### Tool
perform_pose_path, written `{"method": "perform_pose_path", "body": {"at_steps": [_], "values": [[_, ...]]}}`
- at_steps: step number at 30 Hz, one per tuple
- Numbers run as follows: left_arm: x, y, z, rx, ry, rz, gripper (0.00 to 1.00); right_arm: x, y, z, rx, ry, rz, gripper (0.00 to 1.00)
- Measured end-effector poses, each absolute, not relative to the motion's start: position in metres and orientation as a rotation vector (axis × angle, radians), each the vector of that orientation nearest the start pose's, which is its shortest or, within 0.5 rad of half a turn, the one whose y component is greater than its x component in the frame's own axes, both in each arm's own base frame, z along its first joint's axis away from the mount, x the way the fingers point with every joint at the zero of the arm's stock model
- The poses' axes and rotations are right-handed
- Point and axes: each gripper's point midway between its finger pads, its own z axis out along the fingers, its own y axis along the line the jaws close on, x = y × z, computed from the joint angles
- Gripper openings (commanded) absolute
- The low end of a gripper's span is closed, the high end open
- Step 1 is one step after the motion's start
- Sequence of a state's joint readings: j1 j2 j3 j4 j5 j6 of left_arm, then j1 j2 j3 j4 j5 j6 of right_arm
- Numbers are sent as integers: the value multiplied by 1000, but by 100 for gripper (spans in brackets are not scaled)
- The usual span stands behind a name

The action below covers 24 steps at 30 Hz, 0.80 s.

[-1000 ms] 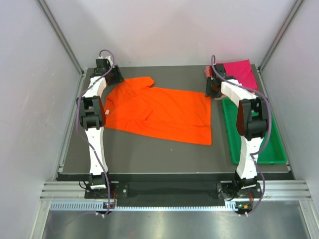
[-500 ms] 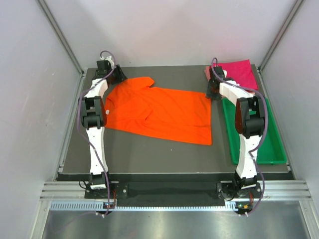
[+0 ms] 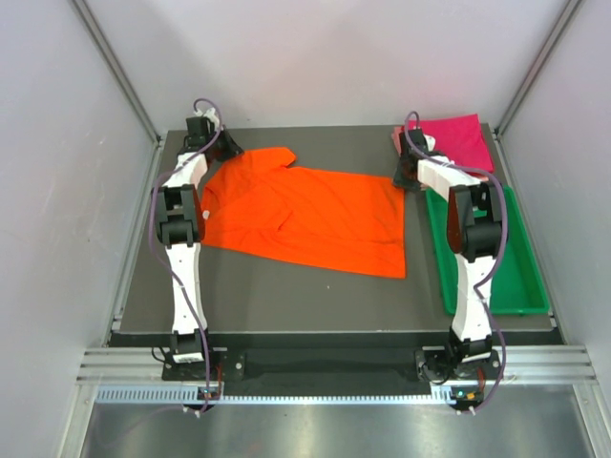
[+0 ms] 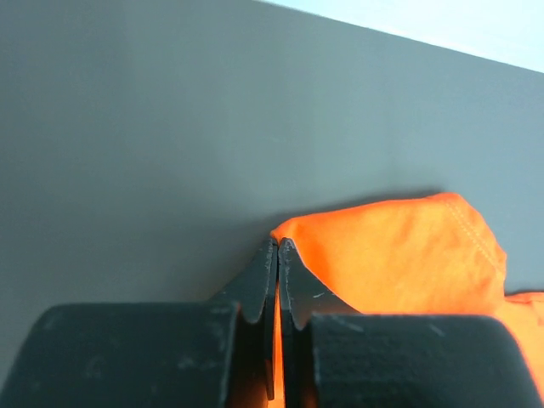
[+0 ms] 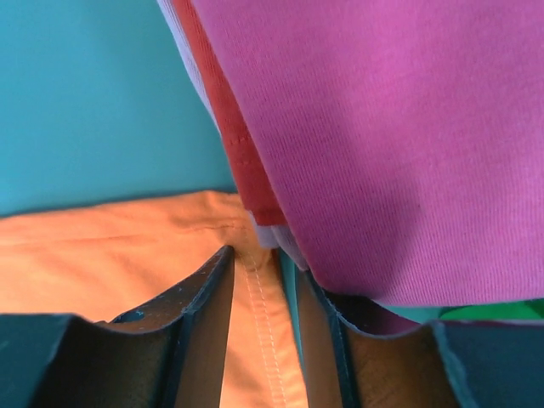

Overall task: Fold and stack the t-shirts
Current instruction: Fold the tshirt

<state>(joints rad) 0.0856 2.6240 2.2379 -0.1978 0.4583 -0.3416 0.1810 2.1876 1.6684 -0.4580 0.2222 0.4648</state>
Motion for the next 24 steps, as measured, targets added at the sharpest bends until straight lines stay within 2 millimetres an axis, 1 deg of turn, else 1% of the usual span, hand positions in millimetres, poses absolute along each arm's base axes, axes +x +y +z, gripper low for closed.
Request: {"method": "perform_pose_path", "body": {"at_steps": [8,13,14,16,17,20,24], "values": [[673,-38,58,-168,2115,-681,0,530,75,32,445,2438,-10,36],[675,-38,66,-176,2087,-730,0,535,77,33,444,2421,0,35],[675,-38,67,-179,2083,-737,0,535,77,34,444,2419,2,31],[676,-37,68,-181,2076,-745,0,537,77,34,440,2414,4,27],[676,-37,69,-182,2075,-748,0,538,77,34,440,2412,5,20],[675,-36,69,-181,2075,-753,0,538,77,33,438,2409,3,9],[674,-31,68,-190,2078,-750,0,541,77,34,430,2393,6,5]]}}
